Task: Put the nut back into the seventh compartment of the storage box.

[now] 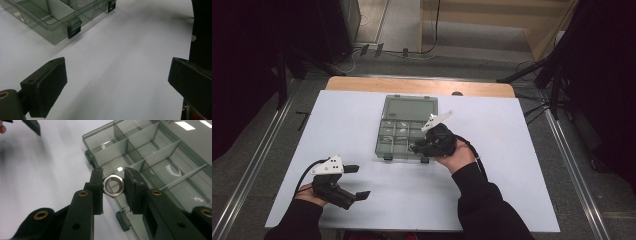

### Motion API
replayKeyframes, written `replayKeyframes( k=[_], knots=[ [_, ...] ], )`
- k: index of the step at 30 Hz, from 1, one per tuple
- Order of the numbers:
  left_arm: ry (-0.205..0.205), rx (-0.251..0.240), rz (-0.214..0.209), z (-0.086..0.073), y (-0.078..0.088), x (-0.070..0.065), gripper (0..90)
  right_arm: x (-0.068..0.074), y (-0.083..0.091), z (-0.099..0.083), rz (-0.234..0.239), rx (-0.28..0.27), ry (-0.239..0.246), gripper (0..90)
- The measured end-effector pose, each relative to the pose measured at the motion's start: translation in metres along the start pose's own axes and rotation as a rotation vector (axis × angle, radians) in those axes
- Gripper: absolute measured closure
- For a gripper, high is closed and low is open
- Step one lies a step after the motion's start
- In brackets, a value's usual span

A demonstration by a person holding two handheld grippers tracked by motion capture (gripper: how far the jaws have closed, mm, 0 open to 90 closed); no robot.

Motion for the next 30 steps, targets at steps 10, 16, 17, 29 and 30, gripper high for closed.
replayKeyframes(
  k=[10,16,17,29,30],
  knots=[
    [0.003,0.001,0.005,0.0,0.002,0.002,2.2,-0.011,-0.02,-0.002,-0.019,0.031,-0.014,71.5],
    [0.005,-0.003,0.006,0.0,0.002,0.002,2.2,-0.012,-0.026,-0.007,-0.019,0.05,-0.034,71.2],
    [0.003,-0.003,0.004,0.0,0.002,0.002,2.3,-0.012,-0.027,-0.007,-0.019,0.055,-0.035,70.7],
    [0.003,-0.003,0.002,0.0,0.001,0.001,2.2,-0.009,-0.02,-0.004,0.016,0.011,-0.036,32.5],
    [0.005,-0.002,0.001,0.0,0.001,0.001,2.2,-0.008,-0.019,-0.005,0.024,0.008,-0.035,32.2]
  ],
)
Point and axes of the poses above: each handheld gripper's, and its own axes: y roughly backward along the jaws, z roughly out of its top, x roughly to its left, the point moved 7 cm from there along -y, roughly forward along the jaws, and after that the axes turned 15 degrees about -x, right-handed, at the moved point
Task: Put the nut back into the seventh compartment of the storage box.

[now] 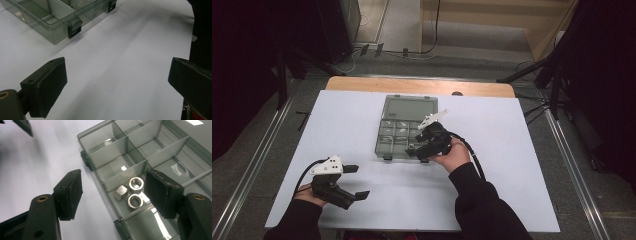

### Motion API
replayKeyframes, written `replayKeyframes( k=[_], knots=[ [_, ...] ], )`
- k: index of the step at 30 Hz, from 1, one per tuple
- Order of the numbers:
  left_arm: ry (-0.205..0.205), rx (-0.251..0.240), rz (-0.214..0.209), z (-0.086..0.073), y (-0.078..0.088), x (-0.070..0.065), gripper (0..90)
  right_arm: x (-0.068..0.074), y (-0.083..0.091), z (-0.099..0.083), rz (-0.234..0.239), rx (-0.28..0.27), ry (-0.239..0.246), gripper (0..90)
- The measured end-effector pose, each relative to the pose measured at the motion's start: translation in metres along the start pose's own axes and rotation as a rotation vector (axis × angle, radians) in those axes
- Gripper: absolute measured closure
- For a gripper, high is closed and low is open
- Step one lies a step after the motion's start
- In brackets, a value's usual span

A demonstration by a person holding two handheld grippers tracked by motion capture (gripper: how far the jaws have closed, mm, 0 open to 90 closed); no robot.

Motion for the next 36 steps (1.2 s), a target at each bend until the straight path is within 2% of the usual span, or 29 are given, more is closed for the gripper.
replayKeyframes(
  k=[4,8,22,27,30,36],
  knots=[
    [-0.001,-0.001,-0.001,0.0,-0.001,0.0,2.2,0.006,0.006,-0.002,0.019,-0.015,0.005,30.1],
    [-0.001,0.0,0.0,0.0,-0.001,0.0,2.3,0.011,0.012,-0.007,0.007,-0.025,0.04,28.2],
    [-0.006,0.008,-0.003,-0.001,-0.002,-0.001,2.2,0.026,0.046,-0.036,0.061,-0.082,0.004,27.7],
    [-0.008,0.0,-0.002,0.0,-0.002,-0.001,2.2,0.032,0.059,-0.042,0.071,-0.095,0.025,25.6],
    [-0.006,-0.001,0.0,0.0,-0.002,-0.001,2.2,0.032,0.065,-0.046,0.082,-0.119,0.025,23.4],
    [-0.009,-0.004,0.0,0.001,-0.002,-0.001,2.2,0.028,0.075,-0.058,0.067,-0.119,0.033,20.6]
  ],
)
Point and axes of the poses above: each handheld gripper's, and its own axes: y roughly backward along the jaws, z roughly out of its top, x roughly to its left, the point moved 7 cm from there along -y, roughly forward along the jaws, and after that the axes turned 15 degrees about -x, right-handed, at the moved point
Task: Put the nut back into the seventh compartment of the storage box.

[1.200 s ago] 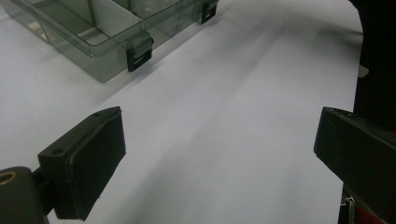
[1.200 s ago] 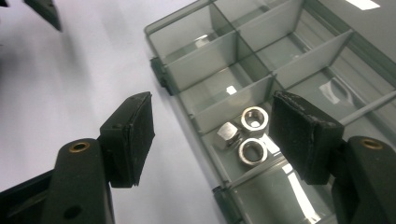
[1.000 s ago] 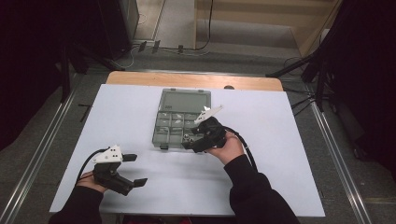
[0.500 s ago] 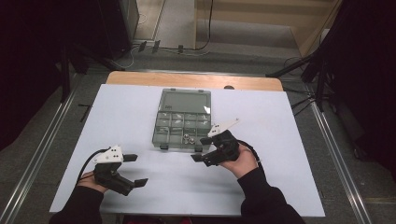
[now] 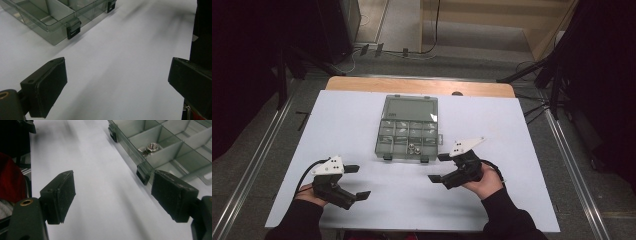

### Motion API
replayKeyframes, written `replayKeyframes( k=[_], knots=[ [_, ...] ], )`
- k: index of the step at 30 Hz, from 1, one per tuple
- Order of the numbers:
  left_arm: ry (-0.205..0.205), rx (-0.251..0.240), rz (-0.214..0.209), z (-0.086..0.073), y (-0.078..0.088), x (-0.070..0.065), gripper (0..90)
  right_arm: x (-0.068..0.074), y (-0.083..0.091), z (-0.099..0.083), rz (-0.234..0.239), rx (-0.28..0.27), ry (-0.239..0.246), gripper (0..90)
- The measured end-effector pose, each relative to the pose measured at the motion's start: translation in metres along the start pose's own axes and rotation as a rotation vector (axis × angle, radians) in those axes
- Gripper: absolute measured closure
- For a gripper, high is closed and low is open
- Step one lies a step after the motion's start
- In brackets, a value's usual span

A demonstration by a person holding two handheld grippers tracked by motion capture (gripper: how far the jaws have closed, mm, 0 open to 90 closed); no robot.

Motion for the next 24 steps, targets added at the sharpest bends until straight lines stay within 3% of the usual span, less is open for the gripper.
replayKeyframes(
  k=[24],
  knots=[
    [-0.017,-0.023,-0.008,0.002,0.0,-0.002,2.3,-0.008,0.05,-0.029,-0.082,-0.045,-0.048,18.0]
  ],
)
Point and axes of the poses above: each handheld gripper's, and its own axes: y roughly backward along the jaws, z roughly out of its top, x roughly to its left, the point moved 7 cm from there along -y, roughly forward along the jaws, and after that the axes turned 15 degrees about -x, right-handed, at the moved point
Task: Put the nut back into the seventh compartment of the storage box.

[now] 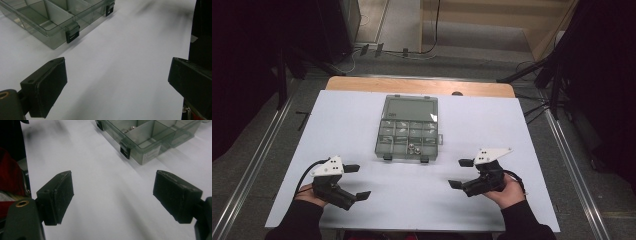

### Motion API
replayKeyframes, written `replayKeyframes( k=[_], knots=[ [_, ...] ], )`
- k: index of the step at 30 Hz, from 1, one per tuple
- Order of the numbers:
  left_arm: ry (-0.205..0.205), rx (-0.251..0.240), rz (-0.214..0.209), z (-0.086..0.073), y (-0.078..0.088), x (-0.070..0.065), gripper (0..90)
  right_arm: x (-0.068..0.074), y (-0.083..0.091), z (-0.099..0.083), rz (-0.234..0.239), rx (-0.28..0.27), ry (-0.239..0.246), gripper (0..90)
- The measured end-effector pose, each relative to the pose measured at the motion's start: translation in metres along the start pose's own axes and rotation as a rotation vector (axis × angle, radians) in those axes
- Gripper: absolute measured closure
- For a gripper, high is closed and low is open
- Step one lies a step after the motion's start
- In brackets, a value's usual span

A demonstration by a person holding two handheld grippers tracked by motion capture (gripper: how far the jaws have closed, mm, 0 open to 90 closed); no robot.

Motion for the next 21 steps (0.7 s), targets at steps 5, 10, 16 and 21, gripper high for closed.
replayKeyframes(
  k=[5,10,16,21],
  knots=[
    [-0.008,-0.006,0.001,0.001,0.0,0.0,2.3,-0.004,0.009,-0.007,-0.007,-0.002,-0.009,18.0],
    [-0.006,-0.008,0.001,0.001,0.0,-0.001,2.3,-0.007,0.014,-0.015,-0.018,0.006,-0.025,18.0],
    [-0.007,-0.005,-0.001,0.001,0.0,0.0,2.3,-0.009,0.014,-0.016,-0.024,0.007,-0.021,18.0],
    [-0.006,-0.002,0.0,0.001,0.0,0.0,2.2,-0.01,0.014,-0.016,-0.021,0.007,-0.023,18.0]
  ],
)
Point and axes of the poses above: each handheld gripper's, and its own axes: y roughly backward along the jaws, z roughly out of its top, x roughly to its left, the point moved 7 cm from there along -y, roughly forward along the jaws, and after that the axes turned 15 degrees about -x, right-handed, at the moved point
